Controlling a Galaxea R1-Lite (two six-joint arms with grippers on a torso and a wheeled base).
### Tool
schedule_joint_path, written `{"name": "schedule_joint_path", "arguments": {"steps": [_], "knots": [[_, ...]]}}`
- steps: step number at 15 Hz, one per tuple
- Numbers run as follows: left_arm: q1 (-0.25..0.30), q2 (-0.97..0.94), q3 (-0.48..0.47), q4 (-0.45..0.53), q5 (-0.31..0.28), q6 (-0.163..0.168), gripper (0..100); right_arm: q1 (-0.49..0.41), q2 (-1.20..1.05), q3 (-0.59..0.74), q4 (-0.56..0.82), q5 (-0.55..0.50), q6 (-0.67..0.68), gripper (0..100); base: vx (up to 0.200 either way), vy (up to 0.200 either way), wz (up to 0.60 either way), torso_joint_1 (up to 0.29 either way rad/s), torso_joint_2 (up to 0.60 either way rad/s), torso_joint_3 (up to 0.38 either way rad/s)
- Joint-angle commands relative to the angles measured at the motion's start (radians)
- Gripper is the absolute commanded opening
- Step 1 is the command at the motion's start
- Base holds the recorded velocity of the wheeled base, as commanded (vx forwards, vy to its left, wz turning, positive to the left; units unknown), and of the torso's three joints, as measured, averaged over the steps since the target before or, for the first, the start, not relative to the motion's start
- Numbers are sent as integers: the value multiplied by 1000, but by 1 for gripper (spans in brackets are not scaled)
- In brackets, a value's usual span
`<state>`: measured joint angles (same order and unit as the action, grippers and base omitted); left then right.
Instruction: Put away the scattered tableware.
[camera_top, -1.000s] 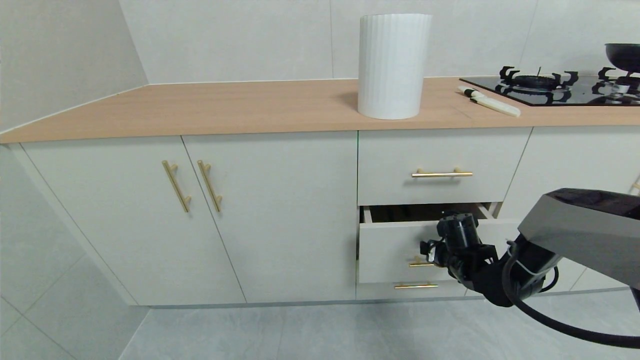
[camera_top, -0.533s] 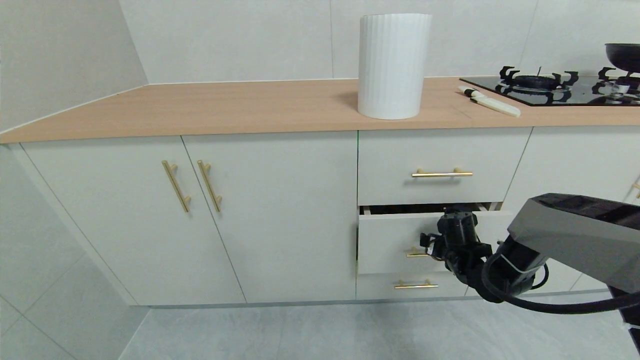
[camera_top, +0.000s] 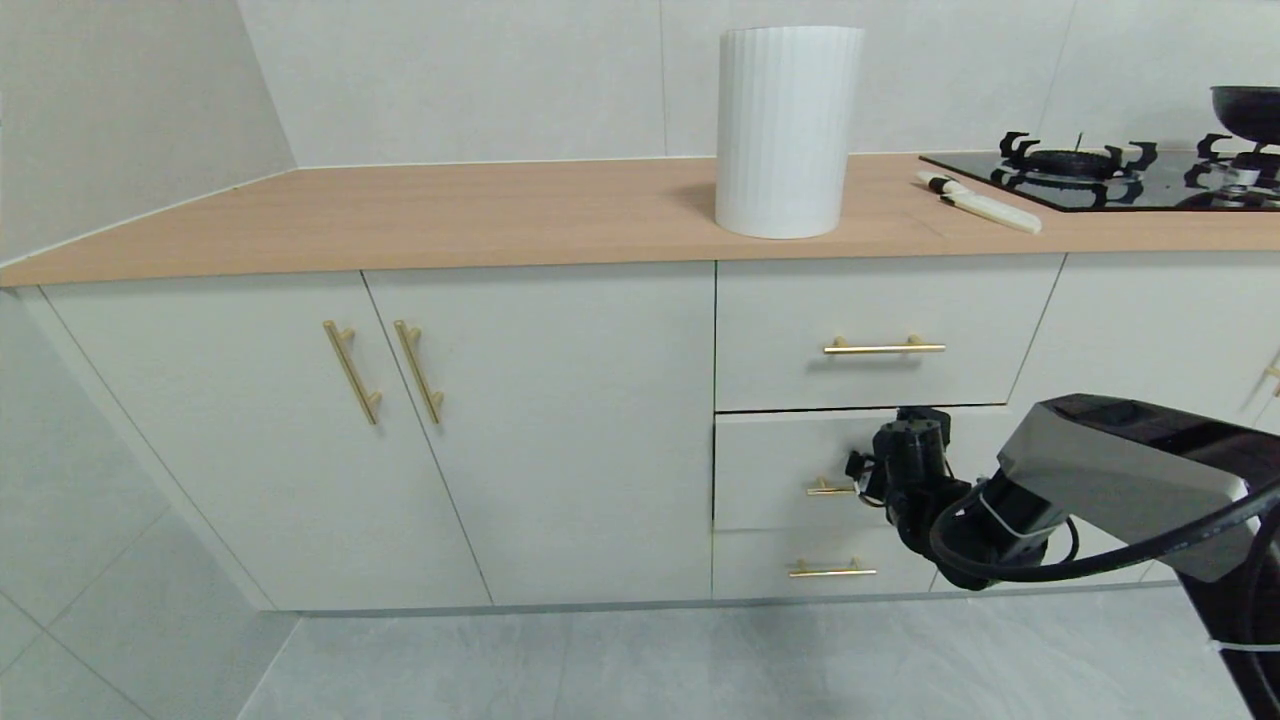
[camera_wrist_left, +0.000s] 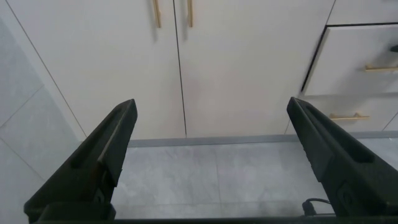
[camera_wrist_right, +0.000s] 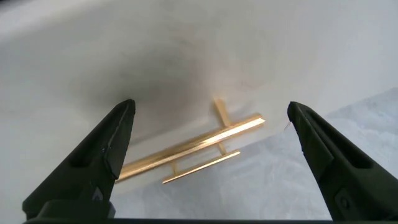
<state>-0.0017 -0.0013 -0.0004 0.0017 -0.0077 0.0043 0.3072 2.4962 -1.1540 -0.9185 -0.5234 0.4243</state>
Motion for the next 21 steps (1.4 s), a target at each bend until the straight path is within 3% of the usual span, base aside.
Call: {"name": "schedule_joint_path", "arguments": {"steps": [1, 5, 14, 17, 21], "knots": [[0, 1, 0, 0, 0, 0, 100, -2, 18, -29, 0, -15, 13, 100, 0, 0, 0, 0, 0, 0], [0, 1, 0, 0, 0, 0, 100, -22, 43, -90, 0, -52, 24, 100, 0, 0, 0, 0, 0, 0], [0, 1, 0, 0, 0, 0, 100, -22, 21, -64, 3, -53, 24, 100, 0, 0, 0, 0, 0, 0], [0, 1, 0, 0, 0, 0, 100, -16, -109, 60, 17, -38, 16, 100, 0, 0, 0, 0, 0, 0], [0, 1, 0, 0, 0, 0, 100, 44, -473, 306, 136, -18, -91, 100, 0, 0, 0, 0, 0, 0]]}}
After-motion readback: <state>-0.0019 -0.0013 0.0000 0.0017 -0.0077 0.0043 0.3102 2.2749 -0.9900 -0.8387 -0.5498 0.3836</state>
